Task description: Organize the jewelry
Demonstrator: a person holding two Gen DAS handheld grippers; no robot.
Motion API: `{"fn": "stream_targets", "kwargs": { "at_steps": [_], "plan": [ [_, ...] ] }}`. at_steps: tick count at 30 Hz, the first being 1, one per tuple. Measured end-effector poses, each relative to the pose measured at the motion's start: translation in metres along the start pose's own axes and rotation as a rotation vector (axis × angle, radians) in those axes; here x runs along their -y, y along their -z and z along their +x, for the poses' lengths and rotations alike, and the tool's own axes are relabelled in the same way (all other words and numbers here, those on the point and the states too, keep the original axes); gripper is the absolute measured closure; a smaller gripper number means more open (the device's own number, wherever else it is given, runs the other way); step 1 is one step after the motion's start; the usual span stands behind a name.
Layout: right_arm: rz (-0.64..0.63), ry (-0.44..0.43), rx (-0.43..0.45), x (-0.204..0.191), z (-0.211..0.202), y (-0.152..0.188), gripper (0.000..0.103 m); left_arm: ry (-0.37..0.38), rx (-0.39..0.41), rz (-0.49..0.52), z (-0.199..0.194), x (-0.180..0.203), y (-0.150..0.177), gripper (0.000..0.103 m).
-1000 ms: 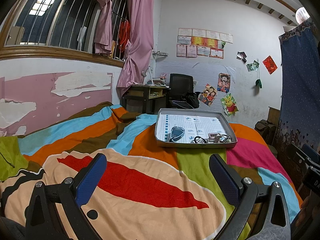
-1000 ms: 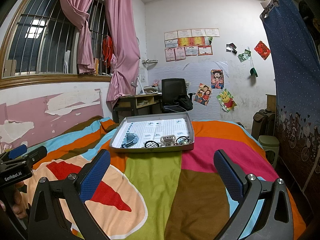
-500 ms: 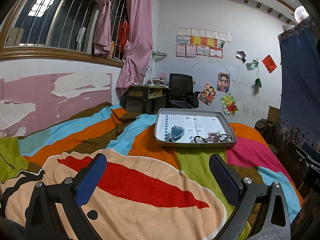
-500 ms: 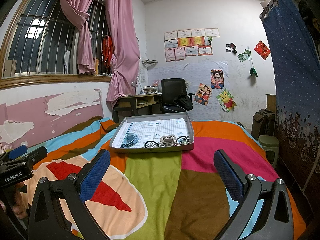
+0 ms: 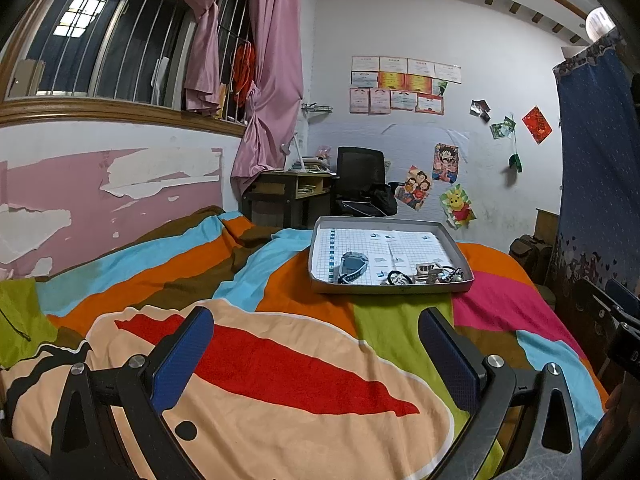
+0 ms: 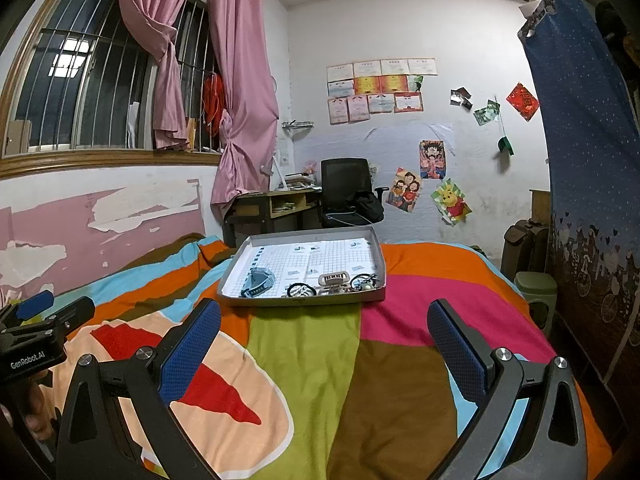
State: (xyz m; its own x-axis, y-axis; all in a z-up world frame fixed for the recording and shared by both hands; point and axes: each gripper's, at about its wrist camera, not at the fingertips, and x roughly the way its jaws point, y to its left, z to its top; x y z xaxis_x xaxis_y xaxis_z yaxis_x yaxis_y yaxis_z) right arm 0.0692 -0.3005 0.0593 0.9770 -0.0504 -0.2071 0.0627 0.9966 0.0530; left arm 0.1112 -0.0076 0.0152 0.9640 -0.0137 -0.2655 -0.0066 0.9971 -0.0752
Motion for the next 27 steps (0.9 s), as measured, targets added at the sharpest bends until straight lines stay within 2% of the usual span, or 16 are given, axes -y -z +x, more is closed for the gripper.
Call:
{"fn": "stream_targets", "kwargs": {
  "at_steps": [7, 11, 17, 27],
  "plan": [
    [0.0, 0.0, 0.0, 0.0002, 0.0002, 0.0003, 0.001, -0.003, -0.001, -0.002, -0.0003, -0.0007, -0.0005, 0.0],
    [0.0, 0.0, 0.0, 0.0002, 0.0003, 0.0006, 0.001, -0.025, -0.024, -0.007, -0.0001, -0.0018, 0.0007, 0.0],
    [0.0, 0.0, 0.001, 0.0006, 0.0004, 0.0007, 0.001, -0.048, -0.012, 0.013, -0.0018, -0.0018, 0.004, 0.0],
    [-0.019, 0.01, 0.01, -0.0036, -0.001, -0.0023, 0.001, -0.044, -0.029, 0.032, 0.0002, -0.0005, 0.001, 0.0]
  ]
}}
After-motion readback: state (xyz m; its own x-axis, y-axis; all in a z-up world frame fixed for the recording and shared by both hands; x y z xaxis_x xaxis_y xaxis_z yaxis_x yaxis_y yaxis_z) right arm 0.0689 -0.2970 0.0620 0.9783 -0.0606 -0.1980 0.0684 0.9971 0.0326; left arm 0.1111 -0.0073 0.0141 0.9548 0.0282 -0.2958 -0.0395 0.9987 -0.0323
